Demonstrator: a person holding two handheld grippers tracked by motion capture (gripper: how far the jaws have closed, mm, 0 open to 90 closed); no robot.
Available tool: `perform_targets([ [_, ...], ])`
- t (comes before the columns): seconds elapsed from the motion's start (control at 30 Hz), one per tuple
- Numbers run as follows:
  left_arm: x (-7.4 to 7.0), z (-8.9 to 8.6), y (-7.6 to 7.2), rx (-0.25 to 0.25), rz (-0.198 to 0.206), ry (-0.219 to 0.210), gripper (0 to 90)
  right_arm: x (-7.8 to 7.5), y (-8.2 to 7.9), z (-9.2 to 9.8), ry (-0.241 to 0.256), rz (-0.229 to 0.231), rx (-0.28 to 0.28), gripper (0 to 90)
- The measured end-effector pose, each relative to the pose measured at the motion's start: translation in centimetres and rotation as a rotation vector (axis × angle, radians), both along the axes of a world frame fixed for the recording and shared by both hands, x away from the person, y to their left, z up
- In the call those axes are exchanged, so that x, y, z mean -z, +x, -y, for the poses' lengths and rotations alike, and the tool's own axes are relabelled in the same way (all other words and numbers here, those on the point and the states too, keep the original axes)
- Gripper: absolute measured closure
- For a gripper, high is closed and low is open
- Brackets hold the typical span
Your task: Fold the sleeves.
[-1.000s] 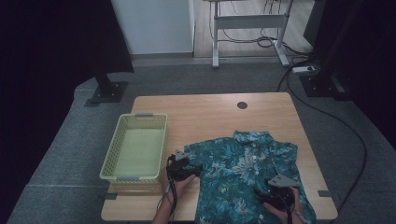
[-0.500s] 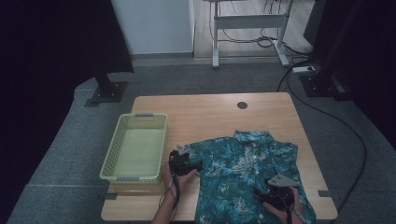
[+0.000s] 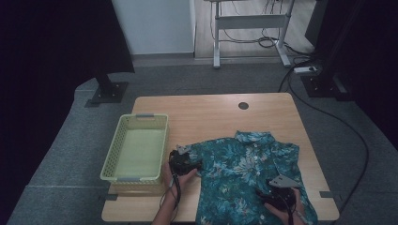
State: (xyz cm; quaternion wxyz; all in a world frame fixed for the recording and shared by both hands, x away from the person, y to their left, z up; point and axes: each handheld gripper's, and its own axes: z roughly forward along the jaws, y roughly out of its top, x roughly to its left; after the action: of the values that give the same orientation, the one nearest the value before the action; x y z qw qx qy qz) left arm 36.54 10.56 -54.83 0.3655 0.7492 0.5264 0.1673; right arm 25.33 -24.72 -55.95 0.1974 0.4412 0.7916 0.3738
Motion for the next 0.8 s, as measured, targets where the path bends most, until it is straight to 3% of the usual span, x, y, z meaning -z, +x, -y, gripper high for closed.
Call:
perform_targets([
  [0.3, 0.02, 0.25, -0.18, -0.016, 0.013, 0.027, 31.9, 0.00, 0.00, 0.00, 0.000, 0.000, 0.000, 38.4],
  [0.6, 0.02, 0.69, 0.06, 0.007, 0.048, 0.097, 65.3, 0.00, -0.01, -0.02, -0.002, 0.001, 0.000, 38.3],
  [0.8, 0.10, 0.55, 0.23, 0.065, 0.038, 0.054, 84.9, 0.00, -0.01, -0.02, -0.002, 0.001, 0.000, 38.3],
])
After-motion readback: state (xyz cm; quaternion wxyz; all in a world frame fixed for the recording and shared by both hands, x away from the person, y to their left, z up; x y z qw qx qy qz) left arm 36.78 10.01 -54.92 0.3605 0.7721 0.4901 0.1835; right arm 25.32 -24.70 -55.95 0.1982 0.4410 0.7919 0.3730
